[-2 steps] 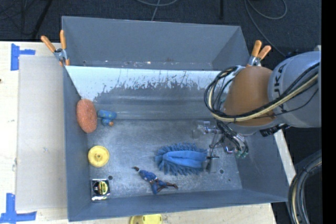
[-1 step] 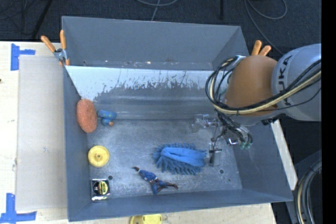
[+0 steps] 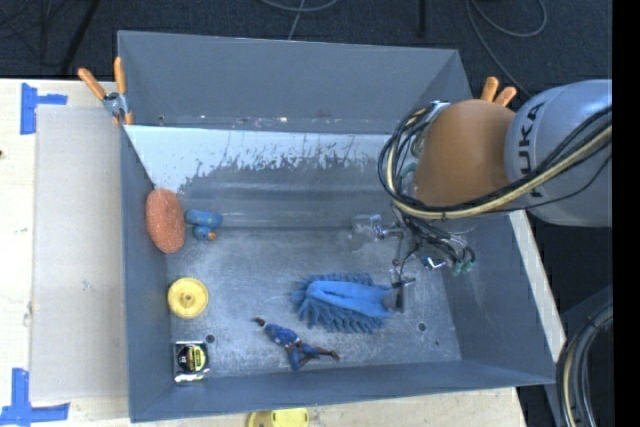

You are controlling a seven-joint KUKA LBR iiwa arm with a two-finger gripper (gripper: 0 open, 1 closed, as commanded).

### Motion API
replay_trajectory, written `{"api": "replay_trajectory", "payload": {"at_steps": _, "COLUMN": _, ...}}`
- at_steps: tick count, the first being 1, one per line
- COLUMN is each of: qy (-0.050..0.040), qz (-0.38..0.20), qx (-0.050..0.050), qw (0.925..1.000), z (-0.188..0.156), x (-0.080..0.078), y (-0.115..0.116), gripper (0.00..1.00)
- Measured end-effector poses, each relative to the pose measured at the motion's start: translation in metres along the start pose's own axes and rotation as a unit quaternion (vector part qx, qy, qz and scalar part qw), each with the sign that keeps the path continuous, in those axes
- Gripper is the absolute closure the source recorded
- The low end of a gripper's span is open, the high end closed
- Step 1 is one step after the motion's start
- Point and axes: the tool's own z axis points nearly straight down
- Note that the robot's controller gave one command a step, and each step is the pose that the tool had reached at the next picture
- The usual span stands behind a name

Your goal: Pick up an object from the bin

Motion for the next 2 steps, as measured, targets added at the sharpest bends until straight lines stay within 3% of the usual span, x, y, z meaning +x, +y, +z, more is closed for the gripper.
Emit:
{"api": "replay_trajectory", "payload": {"at_steps": 1, "qy": 0.0014, "qz": 0.053, "qx": -0.001, "qw": 0.9986, "z": 0.0121, "x": 0.0273, "y": 0.0154, "gripper": 0.0}}
{"api": "replay_trajectory", "payload": {"at_steps": 2, "qy": 0.0047, "qz": 0.059, "qx": -0.001, "qw": 0.9983, "z": 0.0201, "x": 0.0241, "y": 0.0229, "gripper": 1.0}}
